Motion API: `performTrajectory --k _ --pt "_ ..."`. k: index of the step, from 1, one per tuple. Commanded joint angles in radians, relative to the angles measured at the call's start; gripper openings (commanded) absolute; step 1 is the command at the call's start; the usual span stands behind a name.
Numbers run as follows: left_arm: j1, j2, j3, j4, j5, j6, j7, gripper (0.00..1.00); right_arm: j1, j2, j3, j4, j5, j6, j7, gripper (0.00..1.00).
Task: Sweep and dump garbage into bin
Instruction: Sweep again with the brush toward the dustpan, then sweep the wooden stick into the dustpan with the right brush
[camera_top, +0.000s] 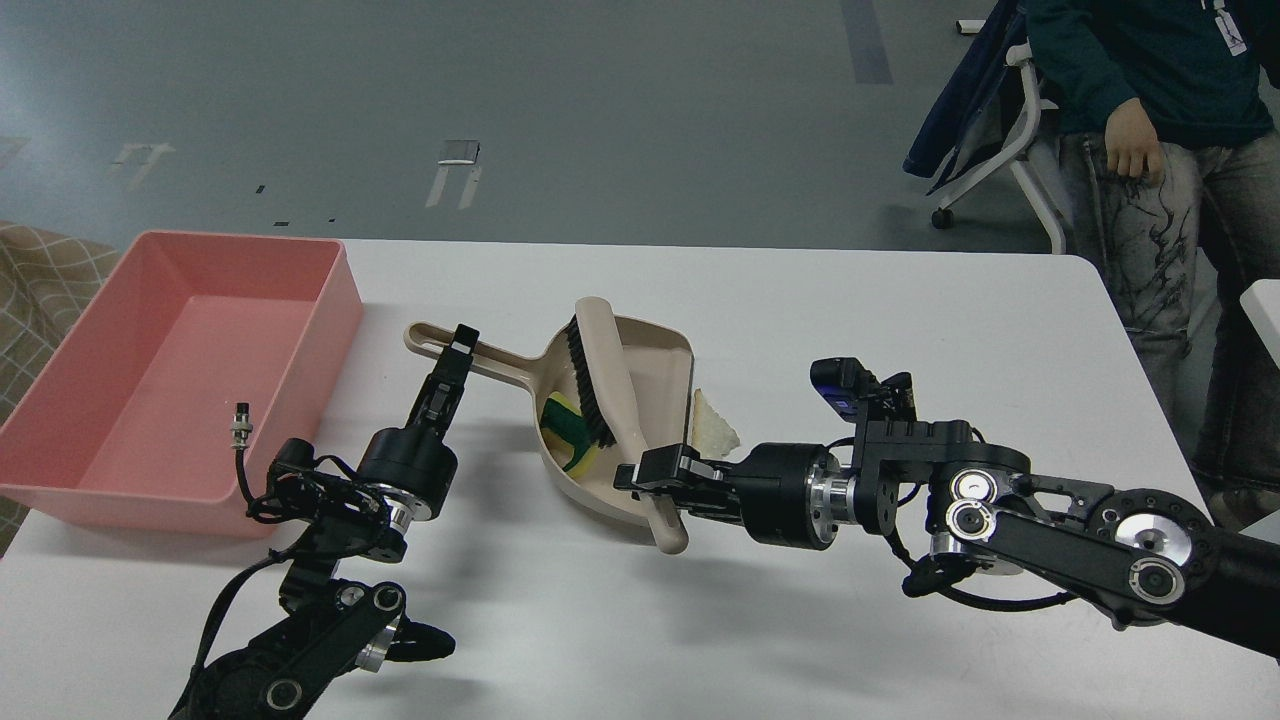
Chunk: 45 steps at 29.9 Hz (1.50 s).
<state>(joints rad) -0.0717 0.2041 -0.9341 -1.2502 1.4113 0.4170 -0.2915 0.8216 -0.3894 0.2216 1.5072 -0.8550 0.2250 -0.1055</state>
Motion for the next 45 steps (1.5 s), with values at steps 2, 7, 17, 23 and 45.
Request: performTrajectory --k 2,7,17,23,45 --pt "0.001 0.0 0.003 -0.002 0.0 -0.003 0.0 0.0 0.004 -0.075 0.033 0.03 0.033 0.011 0.0 0.0" --pt "0.001 0.002 0.031 0.0 0.012 -0.001 -0.006 0.0 0.002 -0.184 0.033 0.091 0.044 0.016 0.0 0.0" --pt "0.0 0.012 0.038 0.006 0.061 0.0 -0.009 0.0 -0.038 -0.319 0.03 0.12 0.044 0.016 -0.003 0.0" --pt "0.0 0.015 0.038 0.014 0.097 0.006 -0.015 0.0 -0.082 -0.365 0.024 0.122 0.042 0.017 -0.006 0.0" --pt "0.003 0.018 0.04 0.031 0.138 0.028 -0.04 0.0 -0.191 -0.267 0.019 0.1 0.024 0.008 -0.008 0.0"
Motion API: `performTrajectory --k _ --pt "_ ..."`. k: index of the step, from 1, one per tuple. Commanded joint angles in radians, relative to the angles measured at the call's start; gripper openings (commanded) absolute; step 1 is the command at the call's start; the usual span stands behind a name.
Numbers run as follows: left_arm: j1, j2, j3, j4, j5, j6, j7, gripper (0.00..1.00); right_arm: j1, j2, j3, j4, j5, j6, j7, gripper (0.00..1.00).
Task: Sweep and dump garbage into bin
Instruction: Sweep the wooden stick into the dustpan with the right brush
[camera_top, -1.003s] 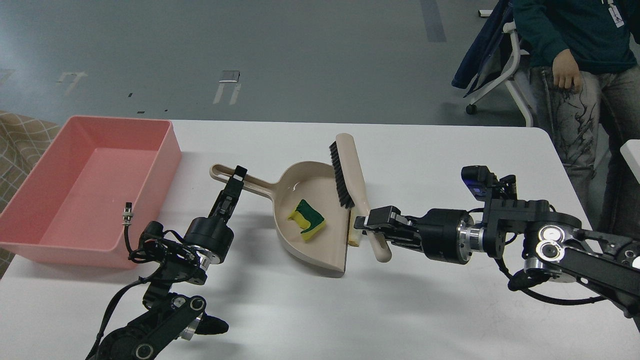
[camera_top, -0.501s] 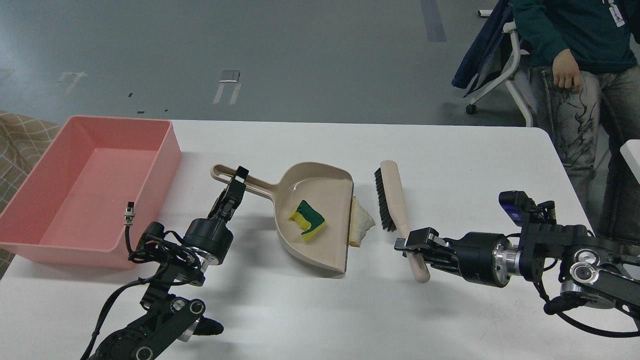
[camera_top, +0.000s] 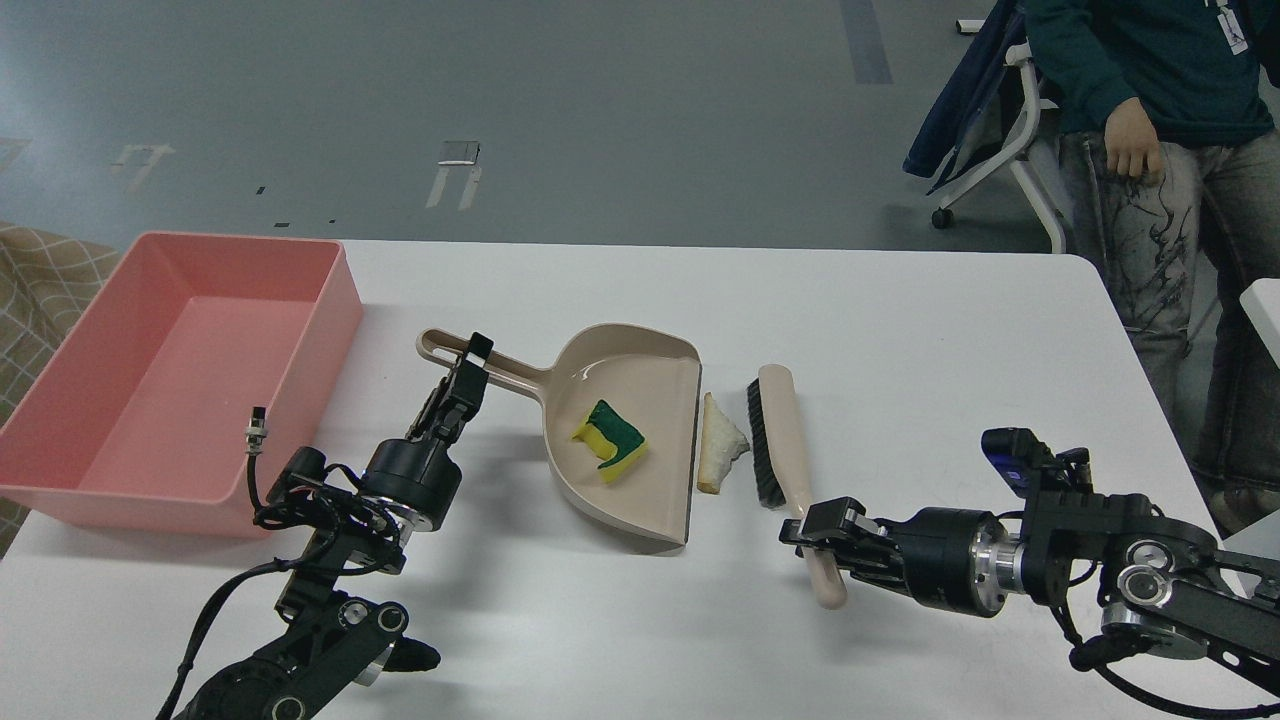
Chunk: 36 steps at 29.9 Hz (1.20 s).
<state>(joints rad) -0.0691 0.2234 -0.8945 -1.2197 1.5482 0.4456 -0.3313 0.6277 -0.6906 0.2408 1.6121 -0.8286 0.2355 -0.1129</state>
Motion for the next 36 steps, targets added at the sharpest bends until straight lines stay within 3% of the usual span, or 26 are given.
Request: performTrajectory --k 1,10,24,32,36 --pt "0.0 -0.003 0.0 0.0 0.001 -0.001 0.0 0.0 0.006 0.057 0.0 -0.011 -0.007 -0.002 -0.001 0.0" --pt "0.0 -0.013 0.0 0.0 0.001 -0.001 0.0 0.0 0.018 0.252 0.002 -0.115 -0.011 -0.005 0.004 0.0" --pt "0.006 -0.013 -0.001 -0.001 0.001 -0.001 0.001 0.0 0.086 0.42 0.011 -0.201 -0.006 -0.019 0.009 0.0" --pt "0.011 -0.013 -0.003 -0.001 0.0 -0.001 0.003 0.0 0.133 0.424 0.018 -0.196 0.009 -0.028 0.009 0.0" --pt "0.015 -0.016 -0.004 -0.003 -0.014 -0.002 0.006 0.0 0.196 0.329 0.037 -0.14 0.031 -0.022 0.006 0.0"
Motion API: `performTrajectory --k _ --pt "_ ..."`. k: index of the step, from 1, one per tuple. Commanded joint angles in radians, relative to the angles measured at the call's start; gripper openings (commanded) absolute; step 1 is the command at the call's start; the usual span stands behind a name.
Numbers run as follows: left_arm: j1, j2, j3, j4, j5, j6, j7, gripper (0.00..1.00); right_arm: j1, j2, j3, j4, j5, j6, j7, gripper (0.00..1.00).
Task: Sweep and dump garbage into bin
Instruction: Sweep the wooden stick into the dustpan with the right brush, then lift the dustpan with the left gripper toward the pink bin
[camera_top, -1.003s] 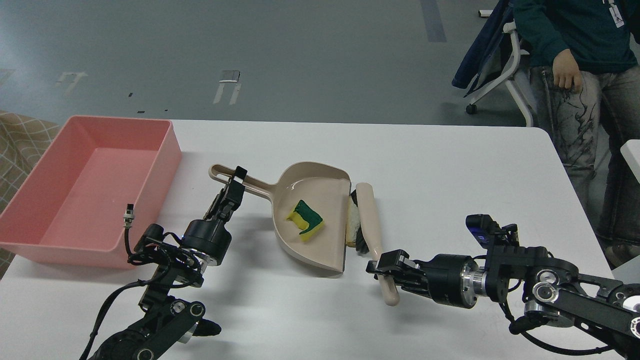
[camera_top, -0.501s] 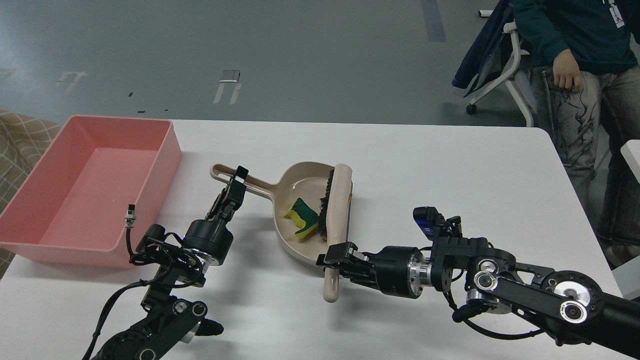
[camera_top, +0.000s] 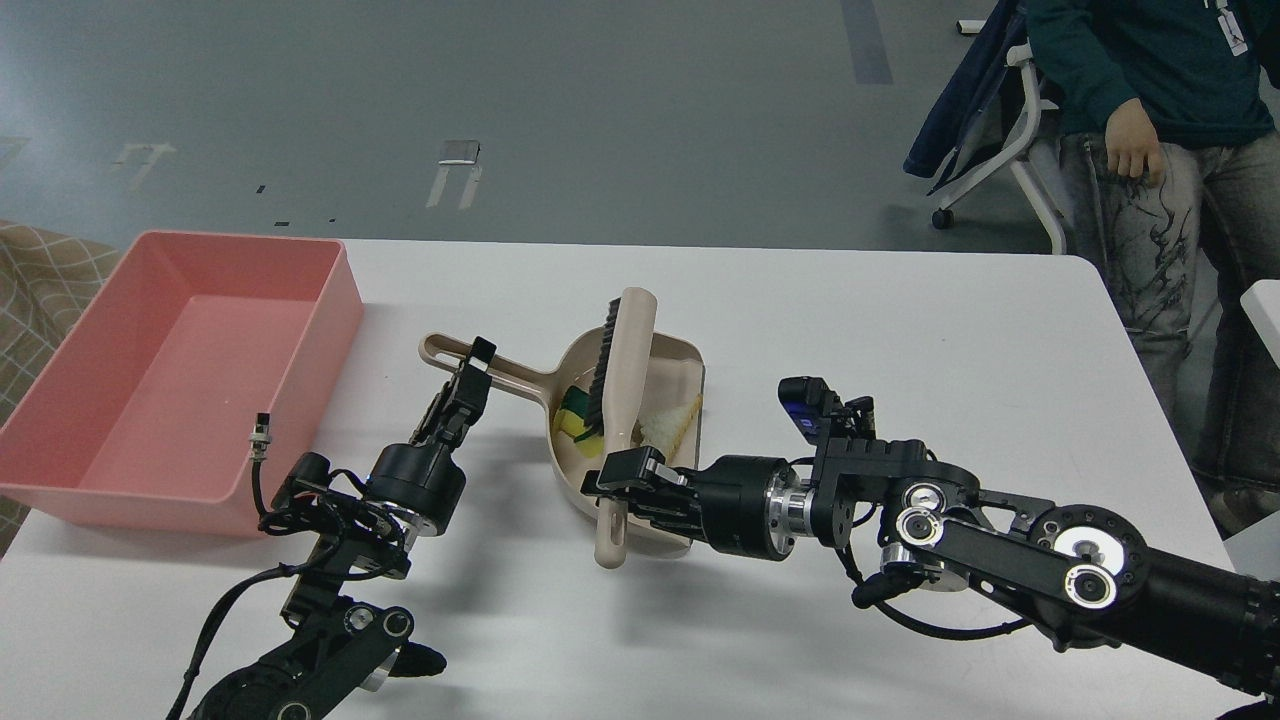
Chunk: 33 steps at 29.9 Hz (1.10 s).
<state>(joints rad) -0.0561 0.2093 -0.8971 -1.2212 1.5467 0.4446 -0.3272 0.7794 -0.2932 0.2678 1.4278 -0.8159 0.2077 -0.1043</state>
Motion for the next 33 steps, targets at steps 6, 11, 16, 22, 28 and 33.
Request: performTrajectory --k 6,11,16,22,28,33 --pt "0.007 -0.008 -0.014 -0.001 -0.049 -0.011 0.002 0.0 0.103 -0.24 0.017 0.117 0.063 0.016 -0.011 0.0" --pt "0.005 -0.033 -0.016 -0.001 -0.12 -0.014 0.005 0.0 0.089 -0.354 0.065 0.118 0.063 0.019 -0.011 0.0" --pt "-0.001 -0.036 -0.022 -0.001 -0.195 -0.024 0.011 0.0 0.086 -0.464 0.07 0.111 0.063 0.045 -0.011 0.0" --pt "-0.014 -0.036 -0.026 -0.015 -0.33 -0.043 0.03 0.0 0.029 -0.573 0.068 0.103 0.06 0.081 0.0 0.0" --pt "-0.031 -0.022 -0.078 -0.07 -0.422 -0.093 0.098 0.0 -0.078 -0.613 0.068 0.103 0.057 0.082 0.018 0.0" --pt "-0.06 0.018 -0.091 -0.113 -0.445 -0.096 0.14 0.0 -0.12 -0.616 0.068 0.105 0.055 0.079 0.028 0.0"
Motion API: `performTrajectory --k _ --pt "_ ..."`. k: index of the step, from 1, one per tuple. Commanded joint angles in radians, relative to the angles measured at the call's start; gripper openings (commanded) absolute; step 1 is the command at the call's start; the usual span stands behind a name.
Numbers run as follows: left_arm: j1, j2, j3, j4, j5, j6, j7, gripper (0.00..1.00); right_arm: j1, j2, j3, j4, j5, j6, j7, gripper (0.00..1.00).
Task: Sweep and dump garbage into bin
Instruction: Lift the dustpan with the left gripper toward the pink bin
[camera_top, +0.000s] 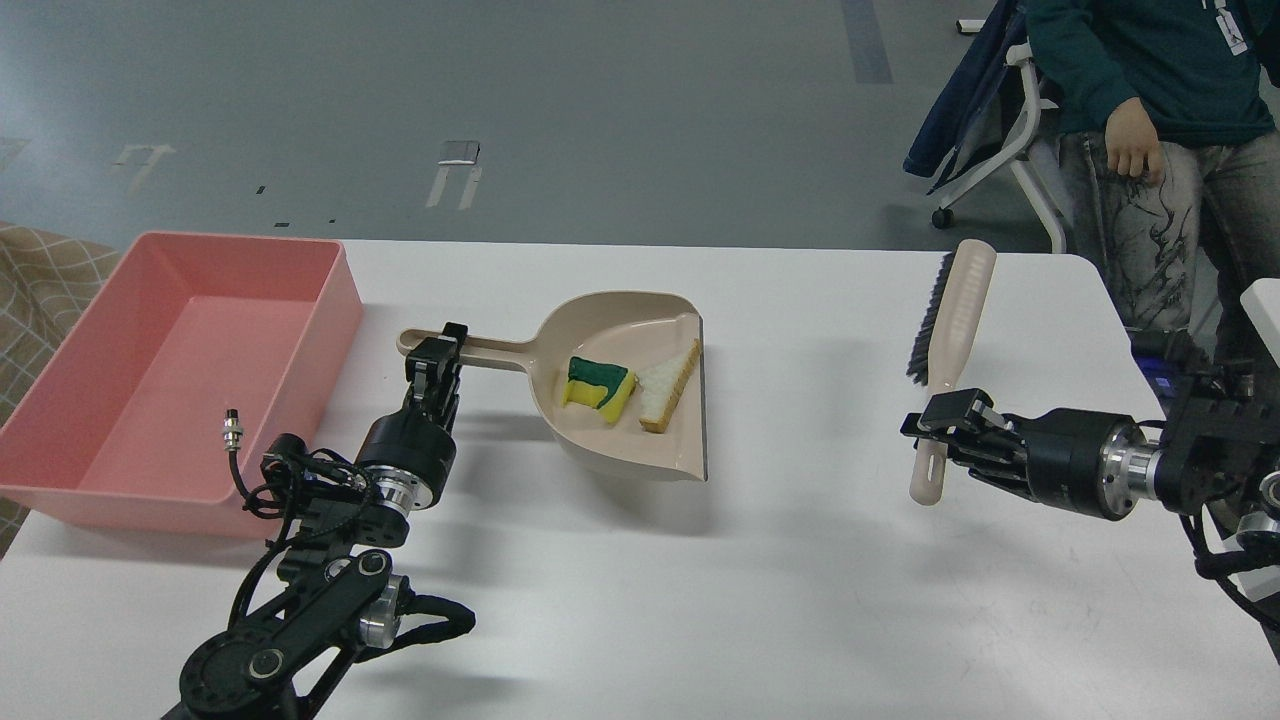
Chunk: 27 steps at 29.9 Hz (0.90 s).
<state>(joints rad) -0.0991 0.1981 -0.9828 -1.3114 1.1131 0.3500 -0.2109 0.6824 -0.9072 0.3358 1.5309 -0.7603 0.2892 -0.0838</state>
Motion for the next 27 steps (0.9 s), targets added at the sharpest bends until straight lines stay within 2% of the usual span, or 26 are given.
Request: performTrajectory --k 1,9,12,19,25,27 --pt "-0.027 0.047 -0.005 -0.032 -0.019 -0.002 0.034 0.0 -0.033 -0.002 0.0 0.002 -0.001 -0.004 0.013 0.0" --pt "-0.085 0.144 -0.008 -0.123 -0.11 0.001 0.09 0.0 -0.066 0.016 0.005 0.012 -0.001 -0.022 0.016 0.0" --pt "-0.085 0.217 -0.037 -0.181 -0.13 -0.009 0.117 0.0 -0.066 0.043 0.003 0.012 -0.001 -0.027 0.015 0.0" --pt "-0.085 0.352 -0.083 -0.227 -0.252 -0.019 0.122 0.0 -0.064 0.074 0.008 0.011 -0.002 -0.027 0.015 0.0" --pt "-0.053 0.42 -0.178 -0.249 -0.288 -0.074 0.123 0.0 -0.064 0.083 0.008 0.009 -0.005 -0.025 0.015 0.0" --pt "-0.015 0.441 -0.239 -0.25 -0.289 -0.114 0.136 0.0 -0.066 0.085 0.008 0.009 -0.007 -0.025 0.015 0.0"
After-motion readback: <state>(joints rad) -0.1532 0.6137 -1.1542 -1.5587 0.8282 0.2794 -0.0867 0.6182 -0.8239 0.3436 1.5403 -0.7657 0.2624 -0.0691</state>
